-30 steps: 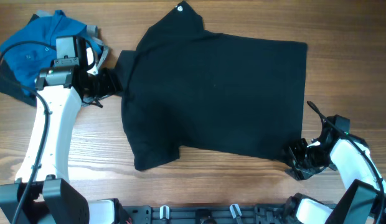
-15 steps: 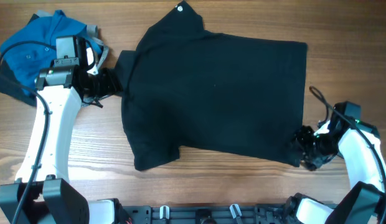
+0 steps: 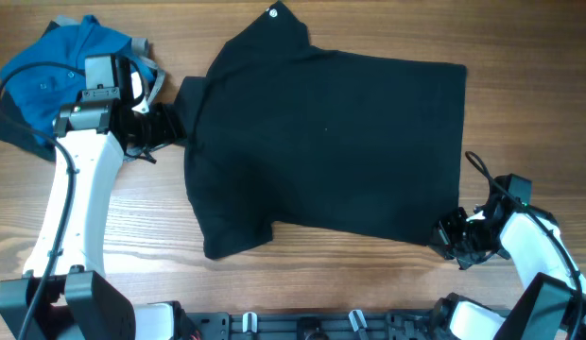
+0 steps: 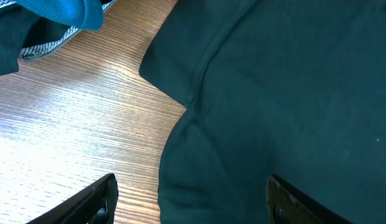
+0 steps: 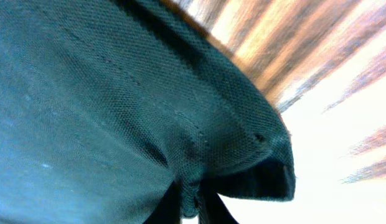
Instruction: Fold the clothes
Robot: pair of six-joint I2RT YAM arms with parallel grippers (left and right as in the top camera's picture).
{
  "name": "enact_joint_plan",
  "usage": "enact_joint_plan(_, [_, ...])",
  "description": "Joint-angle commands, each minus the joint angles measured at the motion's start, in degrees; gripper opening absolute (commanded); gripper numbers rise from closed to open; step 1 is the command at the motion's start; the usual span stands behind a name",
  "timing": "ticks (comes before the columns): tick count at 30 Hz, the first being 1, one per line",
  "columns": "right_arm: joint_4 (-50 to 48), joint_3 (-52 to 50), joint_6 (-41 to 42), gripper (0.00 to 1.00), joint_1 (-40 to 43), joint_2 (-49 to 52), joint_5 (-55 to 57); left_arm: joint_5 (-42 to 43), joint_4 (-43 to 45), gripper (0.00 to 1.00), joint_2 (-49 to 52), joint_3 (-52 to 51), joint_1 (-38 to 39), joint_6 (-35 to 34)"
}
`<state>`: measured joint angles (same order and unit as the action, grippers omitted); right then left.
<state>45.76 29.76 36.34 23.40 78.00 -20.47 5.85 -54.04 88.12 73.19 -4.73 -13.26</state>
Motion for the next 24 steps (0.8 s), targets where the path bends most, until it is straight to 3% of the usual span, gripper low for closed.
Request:
enact_joint_plan(1, [2.7,5.1,-6.4,0.04,-0.3,0.6,1.3,0.1,-0.1,0.75,0.0,0.0,-0.3,-0.7])
enact_joint_plan(8, [13.4,22.4,-15.3,0.04,-0.3,-0.6,-3.4,4.6,-5.7,0.75,0.0,0.0,-0.3,-0.8])
enact_joint_plan(12, [13.2,24.0,-15.9,0.04,-0.3,-0.6,-3.6,4.6,-10.8,0.75,0.0,-2.5,-0.3,-3.9])
enact_joint_plan(16, [13.5,24.0,-17.4,0.04,-0.3,-0.6,-3.6,11.3,-6.8,0.74,0.0,-14.1,-0.3,-7.2])
enact_joint_plan(24, [16.9,22.9,-18.4,0.05,-0.3,-0.6,-3.3,15.1,5.8,0.7,0.0,-28.3,-0.3,-14.5])
